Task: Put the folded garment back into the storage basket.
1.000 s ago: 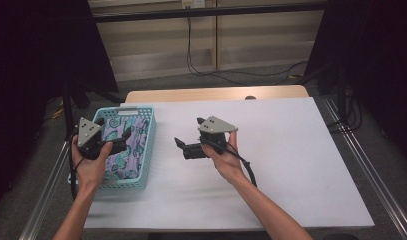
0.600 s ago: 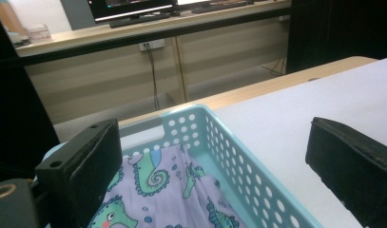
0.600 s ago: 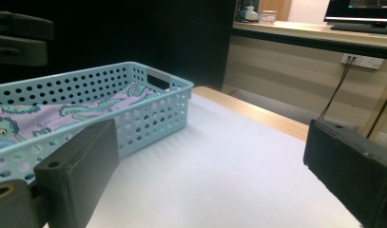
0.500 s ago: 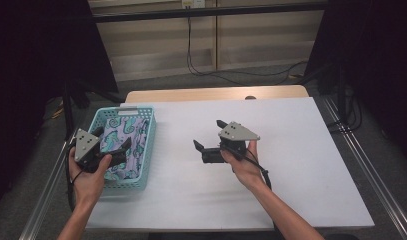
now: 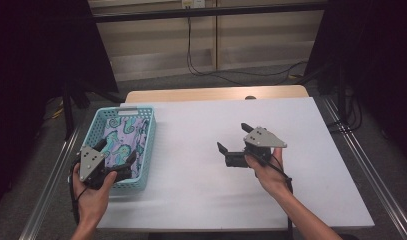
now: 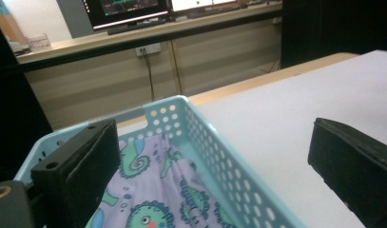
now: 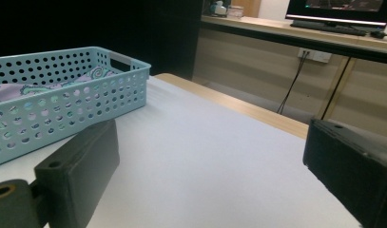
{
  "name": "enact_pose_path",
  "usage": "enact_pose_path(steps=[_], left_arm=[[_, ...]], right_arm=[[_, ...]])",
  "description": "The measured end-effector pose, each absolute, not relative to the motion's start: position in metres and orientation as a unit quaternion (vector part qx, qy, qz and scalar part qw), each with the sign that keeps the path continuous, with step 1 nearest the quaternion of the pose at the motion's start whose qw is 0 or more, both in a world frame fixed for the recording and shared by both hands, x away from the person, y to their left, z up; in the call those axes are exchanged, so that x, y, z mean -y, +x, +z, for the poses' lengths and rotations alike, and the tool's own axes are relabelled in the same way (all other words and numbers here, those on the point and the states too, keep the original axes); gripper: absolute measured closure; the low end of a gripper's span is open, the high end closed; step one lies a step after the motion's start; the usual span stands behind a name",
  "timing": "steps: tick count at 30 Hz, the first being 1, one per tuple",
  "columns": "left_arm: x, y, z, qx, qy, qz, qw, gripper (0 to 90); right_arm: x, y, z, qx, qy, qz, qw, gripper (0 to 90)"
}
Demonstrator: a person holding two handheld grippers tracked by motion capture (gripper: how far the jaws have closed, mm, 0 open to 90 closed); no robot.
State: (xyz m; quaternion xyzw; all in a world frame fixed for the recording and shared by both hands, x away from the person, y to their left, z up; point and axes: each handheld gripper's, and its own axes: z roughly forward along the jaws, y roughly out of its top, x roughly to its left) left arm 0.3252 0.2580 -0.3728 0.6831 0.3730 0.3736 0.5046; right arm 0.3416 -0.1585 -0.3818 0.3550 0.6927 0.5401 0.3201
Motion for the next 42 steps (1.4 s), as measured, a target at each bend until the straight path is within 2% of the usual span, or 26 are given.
enact_pose_path(steps=[7,18,25,42], left_arm=[[-0.247,0.317,-0.381,-0.395,0.659,0.368,0.524,2.3],[-0.229,0.313,-0.392,-0.383,0.667,0.34,0.541,2.0],[-0.228,0.311,-0.4,-0.376,0.682,0.334,0.531,2.0],[-0.232,0.287,-0.412,-0.397,0.666,0.339,0.533,2.0]], right_arm=[[0.18,0.328,-0.379,-0.678,0.362,0.544,0.335,4.7],[0.217,0.303,-0.382,-0.653,0.385,0.54,0.365,3.7],[0.243,0.282,-0.389,-0.629,0.419,0.528,0.388,0.7],[0.284,0.226,-0.405,-0.596,0.468,0.5,0.419,0.2]])
